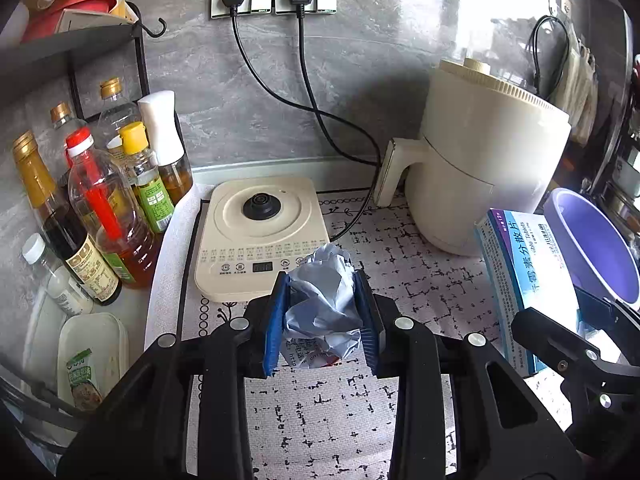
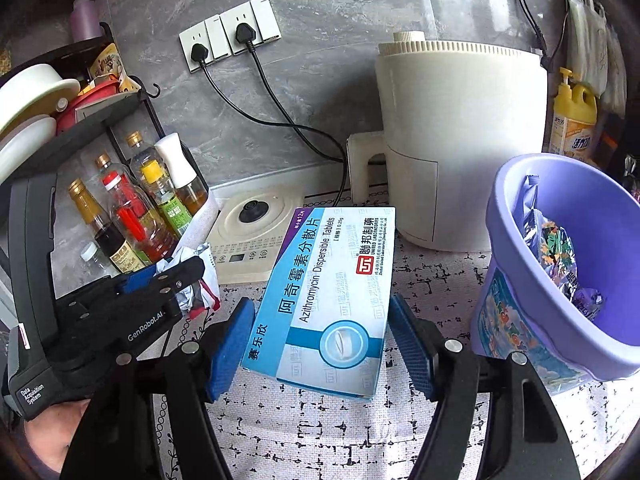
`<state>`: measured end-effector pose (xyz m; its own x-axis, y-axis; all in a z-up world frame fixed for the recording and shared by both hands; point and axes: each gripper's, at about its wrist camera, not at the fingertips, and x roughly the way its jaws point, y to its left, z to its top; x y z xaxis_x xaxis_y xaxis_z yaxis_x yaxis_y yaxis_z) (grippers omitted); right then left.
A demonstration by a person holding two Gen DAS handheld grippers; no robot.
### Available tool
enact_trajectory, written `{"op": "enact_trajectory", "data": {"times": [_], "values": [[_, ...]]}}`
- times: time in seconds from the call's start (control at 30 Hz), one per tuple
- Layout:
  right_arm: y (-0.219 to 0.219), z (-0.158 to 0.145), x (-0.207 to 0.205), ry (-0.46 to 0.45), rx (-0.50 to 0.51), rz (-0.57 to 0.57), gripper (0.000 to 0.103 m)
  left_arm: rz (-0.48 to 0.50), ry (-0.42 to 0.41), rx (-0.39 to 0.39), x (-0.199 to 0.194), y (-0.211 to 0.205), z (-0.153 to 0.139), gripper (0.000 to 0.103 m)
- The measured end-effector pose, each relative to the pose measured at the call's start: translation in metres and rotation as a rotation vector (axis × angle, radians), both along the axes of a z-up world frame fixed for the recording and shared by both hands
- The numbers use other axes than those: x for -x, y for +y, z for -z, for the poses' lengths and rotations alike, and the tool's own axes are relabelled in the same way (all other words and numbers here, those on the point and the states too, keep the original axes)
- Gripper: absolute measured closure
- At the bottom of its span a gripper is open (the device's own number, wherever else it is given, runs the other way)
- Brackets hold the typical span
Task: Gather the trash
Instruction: 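Carry tissue and medicine box over the purple bucket and open both tools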
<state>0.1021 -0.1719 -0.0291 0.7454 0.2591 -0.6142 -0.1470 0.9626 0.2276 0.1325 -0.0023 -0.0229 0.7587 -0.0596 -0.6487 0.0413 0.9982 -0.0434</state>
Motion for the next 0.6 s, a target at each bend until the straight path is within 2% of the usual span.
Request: {"op": "enact_trajectory", "data": {"times": [0.3,0.6], "values": [[-0.031,-0.05,0.016,-0.107,0.01,0.076,0.035,0.078,-0.097,0.025,-0.002,-0.033,-0.042,0.071],[-0.067,-0.066,0.025,-0.137,0.024,0.178,0.035,0.18,-0.133,0.051,-0.007,-0.075,-0.058,0.071]]}}
